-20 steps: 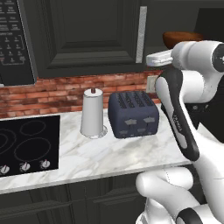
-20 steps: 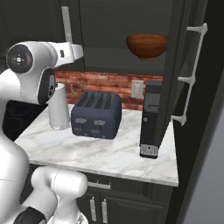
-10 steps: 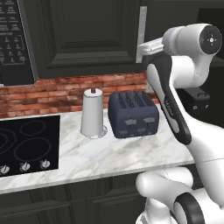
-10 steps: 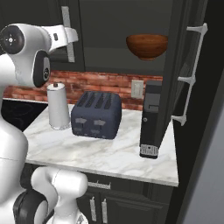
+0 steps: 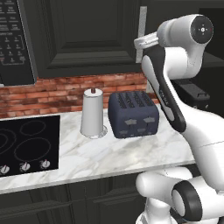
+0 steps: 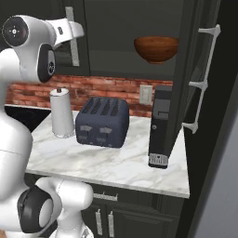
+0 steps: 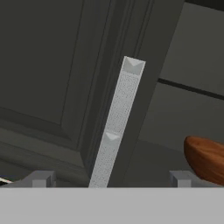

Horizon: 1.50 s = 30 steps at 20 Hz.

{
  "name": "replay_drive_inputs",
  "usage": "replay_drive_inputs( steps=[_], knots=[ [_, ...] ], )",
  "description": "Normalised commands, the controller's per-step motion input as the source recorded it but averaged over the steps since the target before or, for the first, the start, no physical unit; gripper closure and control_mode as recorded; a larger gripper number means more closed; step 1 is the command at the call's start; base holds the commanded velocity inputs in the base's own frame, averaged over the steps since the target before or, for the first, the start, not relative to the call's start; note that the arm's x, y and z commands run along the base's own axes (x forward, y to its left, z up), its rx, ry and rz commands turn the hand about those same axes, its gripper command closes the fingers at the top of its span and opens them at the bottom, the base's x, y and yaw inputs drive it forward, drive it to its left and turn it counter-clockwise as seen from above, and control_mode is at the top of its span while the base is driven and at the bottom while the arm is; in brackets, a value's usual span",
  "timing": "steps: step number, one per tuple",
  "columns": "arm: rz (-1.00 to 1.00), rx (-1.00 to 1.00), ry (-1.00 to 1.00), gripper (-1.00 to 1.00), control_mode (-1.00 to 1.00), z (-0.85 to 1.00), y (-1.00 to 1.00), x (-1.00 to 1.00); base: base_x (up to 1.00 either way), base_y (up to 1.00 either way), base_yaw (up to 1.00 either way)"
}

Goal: Move the bowls from the cabinet to the plates on the dining table.

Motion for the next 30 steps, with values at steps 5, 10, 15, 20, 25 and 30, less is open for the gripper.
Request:
replay_drive_inputs(
  steps=[5, 10, 15, 20, 25, 30],
  knots=[
    [0.00, 0.00, 0.00, -1.00, -1.00, 0.00, 0.00, 0.40, 0.00, 0.00, 0.00],
    [0.00, 0.00, 0.00, -1.00, -1.00, 0.00, 0.05, 0.39, 0.00, 0.00, 0.00],
    [0.00, 0.00, 0.00, -1.00, -1.00, 0.00, 0.08, 0.41, 0.00, 0.00, 0.00],
    [0.00, 0.00, 0.00, -1.00, -1.00, 0.00, 0.08, 0.40, 0.00, 0.00, 0.00],
    [0.00, -0.01, 0.00, -1.00, -1.00, 0.00, 0.03, 0.30, 0.00, 0.00, 0.00],
    [0.00, 0.00, 0.00, -1.00, -1.00, 0.00, 0.00, 0.30, 0.00, 0.00, 0.00]
  ],
)
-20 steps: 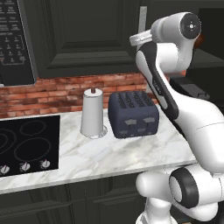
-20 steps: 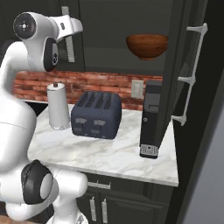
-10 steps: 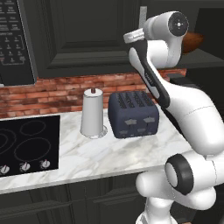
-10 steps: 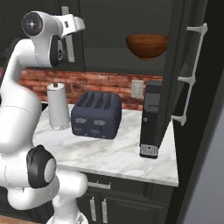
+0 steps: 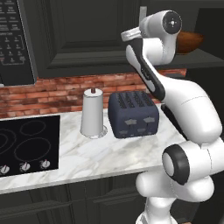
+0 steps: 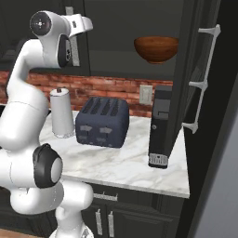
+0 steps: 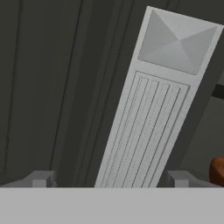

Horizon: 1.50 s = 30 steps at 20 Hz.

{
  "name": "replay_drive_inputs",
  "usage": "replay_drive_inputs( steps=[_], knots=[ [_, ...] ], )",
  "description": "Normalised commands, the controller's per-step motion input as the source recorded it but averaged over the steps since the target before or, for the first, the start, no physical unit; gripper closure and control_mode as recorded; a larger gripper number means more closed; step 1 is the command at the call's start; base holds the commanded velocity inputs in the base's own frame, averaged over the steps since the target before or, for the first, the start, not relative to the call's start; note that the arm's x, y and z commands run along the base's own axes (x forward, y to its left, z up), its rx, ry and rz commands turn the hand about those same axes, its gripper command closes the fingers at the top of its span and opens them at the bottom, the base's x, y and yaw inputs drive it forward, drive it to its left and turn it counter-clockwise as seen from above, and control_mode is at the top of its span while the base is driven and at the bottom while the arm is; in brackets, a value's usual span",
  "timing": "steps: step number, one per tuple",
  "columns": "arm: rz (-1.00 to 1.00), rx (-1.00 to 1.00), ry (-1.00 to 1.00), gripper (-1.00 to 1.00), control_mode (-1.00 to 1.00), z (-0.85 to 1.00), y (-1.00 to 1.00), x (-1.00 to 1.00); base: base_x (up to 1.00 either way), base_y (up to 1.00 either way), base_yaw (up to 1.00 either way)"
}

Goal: Move the bowls from the cabinet to the plates on the dining table.

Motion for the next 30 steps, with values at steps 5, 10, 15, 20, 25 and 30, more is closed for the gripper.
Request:
replay_drive_inputs(
  steps=[5, 10, 15, 20, 25, 30],
  knots=[
    [0.00, 0.00, 0.00, -1.00, -1.00, 0.00, 0.00, 0.32, 0.00, 0.00, 0.00],
    [0.00, 0.00, 0.00, -1.00, -1.00, 0.00, 0.00, 0.33, 0.00, 0.00, 0.00],
    [0.00, 0.00, 0.00, 1.00, -1.00, 0.00, 0.00, 0.35, 0.00, 0.00, 0.00],
    [0.00, 0.00, 0.00, 1.00, -1.00, 0.00, 0.09, 0.09, 0.00, 0.00, 0.00],
    [0.00, 0.00, -0.03, 1.00, -1.00, 0.00, 0.19, -0.16, 0.00, 0.00, 0.00],
    [0.00, 0.00, -0.08, 1.00, -1.00, 0.00, 0.27, -0.47, 0.00, 0.00, 0.00]
  ],
)
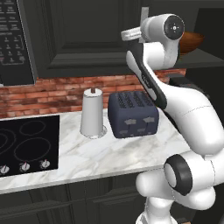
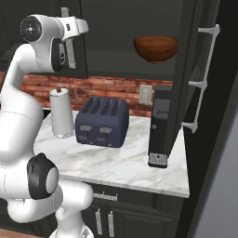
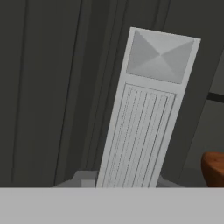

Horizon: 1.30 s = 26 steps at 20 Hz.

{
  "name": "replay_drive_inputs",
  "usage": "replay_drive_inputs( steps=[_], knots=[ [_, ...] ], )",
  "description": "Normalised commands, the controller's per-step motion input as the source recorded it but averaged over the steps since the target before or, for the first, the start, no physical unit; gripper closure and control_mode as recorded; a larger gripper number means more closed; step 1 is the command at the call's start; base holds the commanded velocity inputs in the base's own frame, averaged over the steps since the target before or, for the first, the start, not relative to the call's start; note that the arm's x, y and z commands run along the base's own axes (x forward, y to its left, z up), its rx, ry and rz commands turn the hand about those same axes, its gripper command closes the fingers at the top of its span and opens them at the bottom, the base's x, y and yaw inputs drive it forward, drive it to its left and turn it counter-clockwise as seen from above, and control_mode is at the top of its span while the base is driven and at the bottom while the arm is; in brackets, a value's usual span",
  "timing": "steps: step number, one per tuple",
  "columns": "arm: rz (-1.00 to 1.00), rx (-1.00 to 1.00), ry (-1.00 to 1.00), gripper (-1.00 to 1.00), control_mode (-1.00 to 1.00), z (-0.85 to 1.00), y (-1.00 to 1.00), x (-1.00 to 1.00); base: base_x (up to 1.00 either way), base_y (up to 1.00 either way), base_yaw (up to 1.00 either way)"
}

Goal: Move the bowls from the cabinet to the plates on the dining table.

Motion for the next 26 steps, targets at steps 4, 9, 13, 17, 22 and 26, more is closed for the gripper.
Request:
replay_drive_inputs(
  steps=[4, 9, 13, 17, 22, 26],
  knots=[
    [0.00, -0.01, -0.12, 1.00, -1.00, 0.00, 0.31, -0.65, 0.00, 0.00, 0.00],
    [0.00, -0.01, -0.13, 1.00, -1.00, 0.00, 0.33, -0.65, 0.00, 0.00, 0.00],
    [0.00, -0.01, -0.11, -1.00, -1.00, 0.00, 0.47, -0.56, 0.00, 0.00, 0.00],
    [0.00, 0.00, -0.12, -1.00, -1.00, 0.00, 0.46, -0.63, 0.00, 0.00, 0.00],
    [0.00, 0.00, -0.11, -1.00, -1.00, 0.02, 0.39, -0.63, 0.00, 0.00, 0.00],
    [0.00, 0.00, -0.07, -1.00, -1.00, 0.05, 0.06, -0.58, 0.00, 0.00, 0.00]
  ],
)
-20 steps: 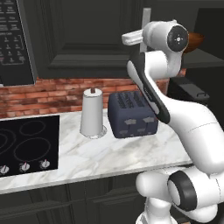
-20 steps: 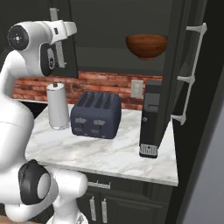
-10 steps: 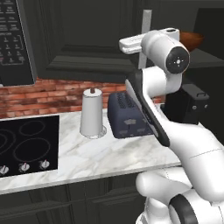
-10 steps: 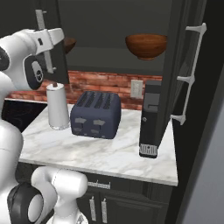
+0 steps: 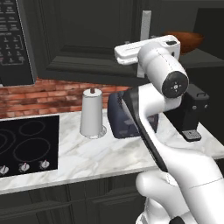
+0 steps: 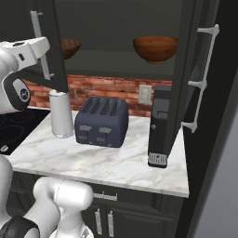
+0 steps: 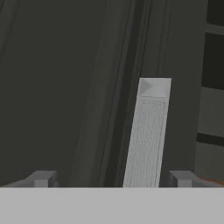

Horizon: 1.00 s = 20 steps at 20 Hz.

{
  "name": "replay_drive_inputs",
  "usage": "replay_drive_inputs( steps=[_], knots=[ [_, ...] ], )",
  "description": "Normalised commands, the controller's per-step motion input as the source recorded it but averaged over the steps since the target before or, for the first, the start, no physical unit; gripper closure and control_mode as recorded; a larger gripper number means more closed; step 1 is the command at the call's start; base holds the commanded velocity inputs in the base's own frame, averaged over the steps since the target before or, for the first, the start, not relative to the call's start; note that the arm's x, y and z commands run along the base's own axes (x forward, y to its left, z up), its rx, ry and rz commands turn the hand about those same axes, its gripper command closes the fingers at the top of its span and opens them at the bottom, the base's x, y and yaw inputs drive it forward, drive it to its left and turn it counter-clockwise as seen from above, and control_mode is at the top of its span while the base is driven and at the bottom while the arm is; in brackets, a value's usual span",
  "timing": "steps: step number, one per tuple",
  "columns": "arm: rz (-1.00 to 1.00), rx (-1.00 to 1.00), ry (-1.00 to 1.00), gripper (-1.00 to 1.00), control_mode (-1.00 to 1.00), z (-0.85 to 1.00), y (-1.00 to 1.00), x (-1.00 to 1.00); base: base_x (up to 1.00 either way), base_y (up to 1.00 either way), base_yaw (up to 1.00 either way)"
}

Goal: Move the bowls from the cabinet to the plates on the dining table.

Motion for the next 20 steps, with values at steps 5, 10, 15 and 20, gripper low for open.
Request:
replay_drive_inputs(
  steps=[5, 10, 15, 20],
  knots=[
    [0.00, 0.00, -0.05, -1.00, -1.00, 0.04, -0.03, -0.53, 0.00, 0.00, 0.00],
    [0.00, 0.00, -0.04, -1.00, -1.00, 0.07, -0.27, -0.59, 0.00, 0.00, 0.00],
    [0.00, 0.00, -0.02, -1.00, -1.00, 0.08, -0.40, -0.67, 0.00, 0.00, 0.00],
    [0.00, 0.00, 0.00, -1.00, -1.00, 0.00, -0.46, -0.44, 0.00, 0.00, 0.00]
  ],
)
